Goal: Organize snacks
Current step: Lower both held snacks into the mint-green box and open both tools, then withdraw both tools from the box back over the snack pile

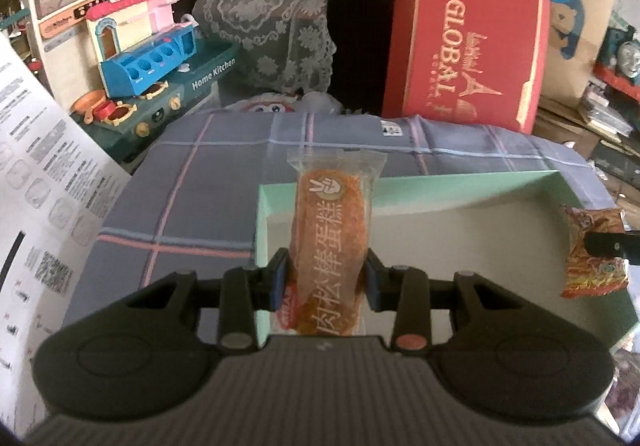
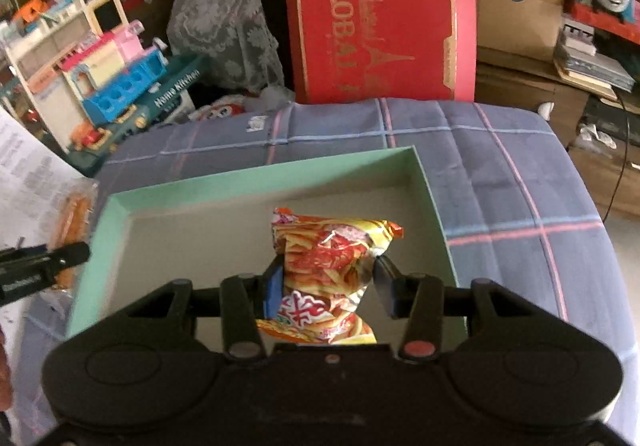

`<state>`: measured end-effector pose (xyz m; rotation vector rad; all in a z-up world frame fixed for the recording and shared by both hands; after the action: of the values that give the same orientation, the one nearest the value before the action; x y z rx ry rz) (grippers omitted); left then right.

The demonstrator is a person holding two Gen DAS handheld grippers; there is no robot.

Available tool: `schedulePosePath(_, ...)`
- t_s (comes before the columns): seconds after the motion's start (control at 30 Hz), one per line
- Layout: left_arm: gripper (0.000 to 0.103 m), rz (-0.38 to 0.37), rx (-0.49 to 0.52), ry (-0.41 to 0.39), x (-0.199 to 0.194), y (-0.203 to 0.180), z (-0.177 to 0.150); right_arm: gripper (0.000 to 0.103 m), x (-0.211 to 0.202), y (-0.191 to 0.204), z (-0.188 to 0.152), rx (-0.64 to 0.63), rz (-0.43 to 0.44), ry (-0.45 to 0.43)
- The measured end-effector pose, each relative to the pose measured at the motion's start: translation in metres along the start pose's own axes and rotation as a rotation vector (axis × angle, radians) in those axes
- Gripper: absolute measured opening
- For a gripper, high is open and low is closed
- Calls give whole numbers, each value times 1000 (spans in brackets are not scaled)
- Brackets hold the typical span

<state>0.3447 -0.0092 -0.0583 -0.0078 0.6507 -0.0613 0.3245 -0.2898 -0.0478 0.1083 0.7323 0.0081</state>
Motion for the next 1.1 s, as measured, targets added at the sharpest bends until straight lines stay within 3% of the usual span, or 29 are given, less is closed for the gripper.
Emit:
schedulePosePath(0.17,37,18,5,33,37,5,-4,46,52,1,5,-47,-50,39)
schedulePosePath(0.23,42,29,7,42,45,7,-7,49,66,-1,5,-46,-59,46)
schedulePosePath(0.3,91,44,12,19,44,5,-5,68,70,-4,6,-29,-70,39)
schedulePosePath(0.33,102,56,18,-8,37,5,-4,90,66,-7,6,-21,-74,29)
schedulePosePath(0.37,103,67,24,-39,31,4,-1,103,64,-7,8,-13,-79,7)
schedulePosePath(0.63,103,36,20,-18,-8,-4,-9,103,23,-11,2,25,-79,-7)
schedulePosePath(0.9,103,0,45,-15,-68,-17,-36,103,-46,0,-25,109,-13,-1)
schedulePosePath(1.0,103,-16,57,-3,-87,-22,-51,103,-73,6,-38,83,-25,-16)
schedulePosePath(1.1,103,-27,65,9,-105,-24,-68,103,-103,17,-48,15,-14,-89)
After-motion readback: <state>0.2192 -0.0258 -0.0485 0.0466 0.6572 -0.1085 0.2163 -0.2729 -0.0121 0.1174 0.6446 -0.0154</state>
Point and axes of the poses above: each gripper's, at about its wrist camera, not at the fingertips, and x roughly the way its jaws point, y to its left, z to its top, the point moved 10 cm from there along x, roughly the way its jaws point, and after that the axes turned 11 degrees about -y, right-handed, at the moved point
